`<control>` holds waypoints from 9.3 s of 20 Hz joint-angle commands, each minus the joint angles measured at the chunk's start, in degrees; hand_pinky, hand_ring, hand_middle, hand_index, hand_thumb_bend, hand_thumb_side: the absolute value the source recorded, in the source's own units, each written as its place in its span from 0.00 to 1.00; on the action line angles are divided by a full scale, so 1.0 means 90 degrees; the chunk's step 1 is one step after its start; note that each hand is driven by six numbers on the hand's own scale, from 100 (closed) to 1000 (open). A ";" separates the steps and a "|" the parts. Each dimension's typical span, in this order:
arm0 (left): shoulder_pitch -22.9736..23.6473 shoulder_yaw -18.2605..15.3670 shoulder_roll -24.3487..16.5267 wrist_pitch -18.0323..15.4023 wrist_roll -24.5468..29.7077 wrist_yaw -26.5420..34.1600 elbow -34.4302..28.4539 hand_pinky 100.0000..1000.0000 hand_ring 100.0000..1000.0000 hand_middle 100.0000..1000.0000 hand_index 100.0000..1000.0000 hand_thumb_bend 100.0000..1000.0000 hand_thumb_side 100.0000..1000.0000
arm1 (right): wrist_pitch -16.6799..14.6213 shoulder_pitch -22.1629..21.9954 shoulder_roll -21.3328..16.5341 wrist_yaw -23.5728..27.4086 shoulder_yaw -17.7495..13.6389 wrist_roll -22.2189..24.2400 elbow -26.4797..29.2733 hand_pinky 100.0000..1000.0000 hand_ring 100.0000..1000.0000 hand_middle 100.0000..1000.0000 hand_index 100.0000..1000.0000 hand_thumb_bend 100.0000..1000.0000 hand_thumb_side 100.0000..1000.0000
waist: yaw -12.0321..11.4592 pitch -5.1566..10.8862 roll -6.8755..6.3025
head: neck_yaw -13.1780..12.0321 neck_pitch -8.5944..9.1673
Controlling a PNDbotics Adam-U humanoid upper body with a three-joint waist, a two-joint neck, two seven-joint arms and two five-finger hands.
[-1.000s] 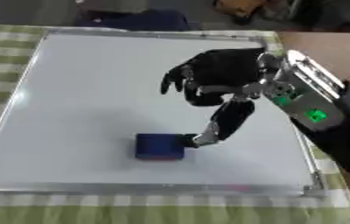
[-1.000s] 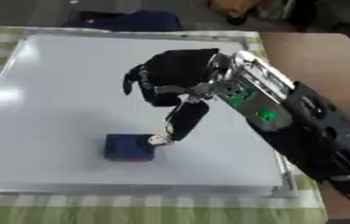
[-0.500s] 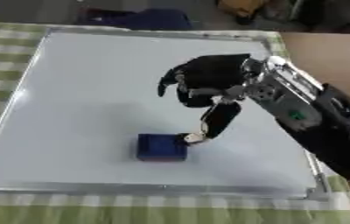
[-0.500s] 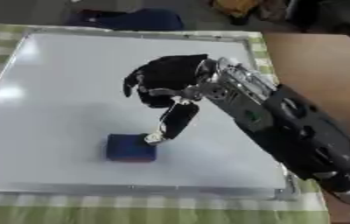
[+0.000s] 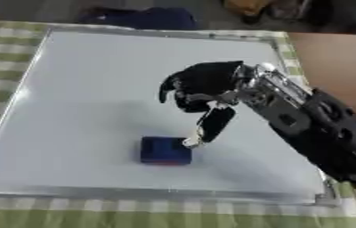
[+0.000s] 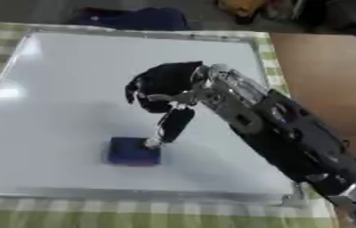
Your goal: Wipe the whiteboard clean with a brush.
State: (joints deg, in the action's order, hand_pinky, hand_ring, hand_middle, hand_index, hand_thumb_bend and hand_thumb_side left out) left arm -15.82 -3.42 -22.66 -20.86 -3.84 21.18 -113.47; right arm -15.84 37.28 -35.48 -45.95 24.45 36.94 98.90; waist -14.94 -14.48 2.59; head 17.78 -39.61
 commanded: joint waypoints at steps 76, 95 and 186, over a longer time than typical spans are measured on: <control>-0.0053 -0.0083 -0.0062 0.0044 -0.0032 -0.0044 -0.0124 0.49 0.60 0.54 0.50 0.08 0.97 | 0.0418 -0.0591 0.0860 -0.0570 0.0090 -0.0839 -0.0688 0.61 0.77 0.41 0.00 0.18 0.42 | 0.0138 0.0043 -0.0065 | -0.0005 -0.0048; -0.0007 -0.0096 -0.0077 0.0036 -0.0042 -0.0055 -0.0124 0.49 0.60 0.54 0.50 0.08 0.97 | 0.0449 -0.0633 0.0390 -0.0323 -0.0096 -0.1021 -0.0360 0.61 0.74 0.31 0.00 0.08 0.39 | 0.0179 0.0071 -0.0077 | -0.0045 0.0013; -0.0208 -0.0195 0.0017 -0.0026 -0.0054 -0.0215 -0.0124 0.48 0.59 0.54 0.48 0.03 1.00 | 0.0594 -0.0993 -0.1779 0.0508 -0.1883 -0.1416 -0.1918 0.20 0.32 0.24 0.00 0.02 0.42 | -0.0109 -0.0621 -0.0008 | -0.0146 0.0583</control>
State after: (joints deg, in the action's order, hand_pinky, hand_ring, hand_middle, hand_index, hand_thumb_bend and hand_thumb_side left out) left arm -17.16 -4.52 -21.88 -21.00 -4.26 19.12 -113.47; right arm -10.06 28.30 -50.59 -41.67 7.45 23.91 81.61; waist -15.91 -21.16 2.80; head 16.56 -34.59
